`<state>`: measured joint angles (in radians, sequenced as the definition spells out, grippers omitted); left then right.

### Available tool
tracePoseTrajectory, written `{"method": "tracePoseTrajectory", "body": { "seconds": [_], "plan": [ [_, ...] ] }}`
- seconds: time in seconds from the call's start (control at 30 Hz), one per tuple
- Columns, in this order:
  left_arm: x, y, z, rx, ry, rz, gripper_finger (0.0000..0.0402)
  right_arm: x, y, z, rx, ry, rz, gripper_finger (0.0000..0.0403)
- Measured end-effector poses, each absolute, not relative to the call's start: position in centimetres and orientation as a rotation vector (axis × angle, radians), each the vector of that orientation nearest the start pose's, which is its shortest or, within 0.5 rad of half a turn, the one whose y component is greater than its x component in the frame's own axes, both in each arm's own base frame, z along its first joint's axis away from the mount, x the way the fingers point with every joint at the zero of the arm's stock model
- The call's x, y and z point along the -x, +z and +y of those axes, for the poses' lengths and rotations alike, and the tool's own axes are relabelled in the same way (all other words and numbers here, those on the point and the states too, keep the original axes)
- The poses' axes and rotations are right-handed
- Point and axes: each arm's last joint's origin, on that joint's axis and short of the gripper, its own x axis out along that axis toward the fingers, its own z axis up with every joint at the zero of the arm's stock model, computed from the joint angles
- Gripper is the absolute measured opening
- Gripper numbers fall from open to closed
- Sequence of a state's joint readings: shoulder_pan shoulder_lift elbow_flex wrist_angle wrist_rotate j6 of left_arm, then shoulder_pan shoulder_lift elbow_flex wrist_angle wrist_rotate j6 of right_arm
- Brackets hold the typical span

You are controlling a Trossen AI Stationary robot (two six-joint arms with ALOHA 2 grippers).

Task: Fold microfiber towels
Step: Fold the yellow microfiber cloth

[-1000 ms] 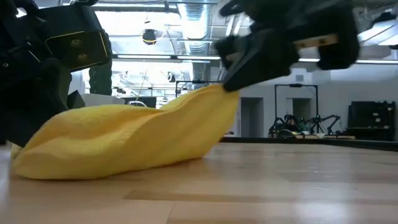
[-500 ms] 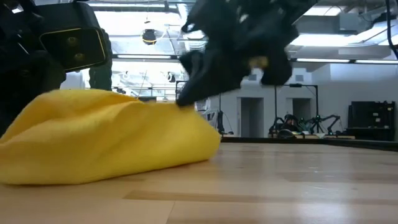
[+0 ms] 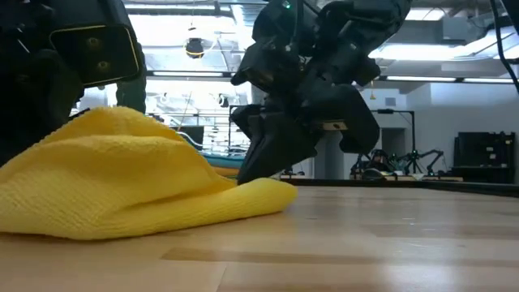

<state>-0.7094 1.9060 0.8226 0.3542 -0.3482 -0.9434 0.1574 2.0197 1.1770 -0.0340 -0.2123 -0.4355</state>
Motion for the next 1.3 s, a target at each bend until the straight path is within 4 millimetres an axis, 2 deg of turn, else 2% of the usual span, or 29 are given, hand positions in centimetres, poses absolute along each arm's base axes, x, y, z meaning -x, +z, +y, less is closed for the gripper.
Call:
{"method": "tracePoseTrajectory", "body": {
  "seconds": [0.1, 0.23, 0.47, 0.57, 0.77, 0.93, 1.1, 1.2, 1.3],
  "plan": [
    [-26.8, 10.3, -21.8, 0.545, -0.051, 0.746, 0.0, -39.9, 12.5, 6.8, 0.36, 0.52, 0.79, 0.0028],
    [-26.8, 11.6, -21.8, 0.576, -0.109, 0.758, 0.0, -40.0, 12.6, 6.8, 0.33, 0.504, 0.784, 0.0027],
    [-26.0, 14.0, -21.0, 0.534, -0.071, 0.758, 0.0, -40.0, 12.6, 6.8, 0.33, 0.502, 0.785, 0.0042],
    [-25.6, 14.0, -21.0, 0.497, -0.085, 0.795, 0.0, -40.0, 12.6, 6.7, 0.319, 0.495, 0.779, 0.0051],
    [-25.3, 13.8, -21.1, 0.547, -0.092, 0.853, 0.0, -40.2, 12.8, 6.8, 0.315, 0.49, 0.757, 0.0065],
    [-24.1, 14.6, -21.4, 0.565, -0.071, 0.886, 0.0, -40.3, 12.9, 6.8, 0.317, 0.488, 0.741, 0.0066],
    [-22.4, 16.2, -21.7, 0.584, -0.044, 0.887, 0.0, -40.5, 13.1, 6.6, 0.298, 0.466, 0.726, 0.0066],
    [-22.0, 18.5, -21.6, 0.608, -0.012, 0.758, 0.0, -40.5, 14.5, 5.9, 0.22, 0.442, 0.709, 0.0066],
    [-22.1, 21.3, -21.4, 0.574, 0.029, 0.586, 0.0, -40.2, 17.9, 5.3, 0.144, 0.477, 0.614, 0.0066]
  ]
}}
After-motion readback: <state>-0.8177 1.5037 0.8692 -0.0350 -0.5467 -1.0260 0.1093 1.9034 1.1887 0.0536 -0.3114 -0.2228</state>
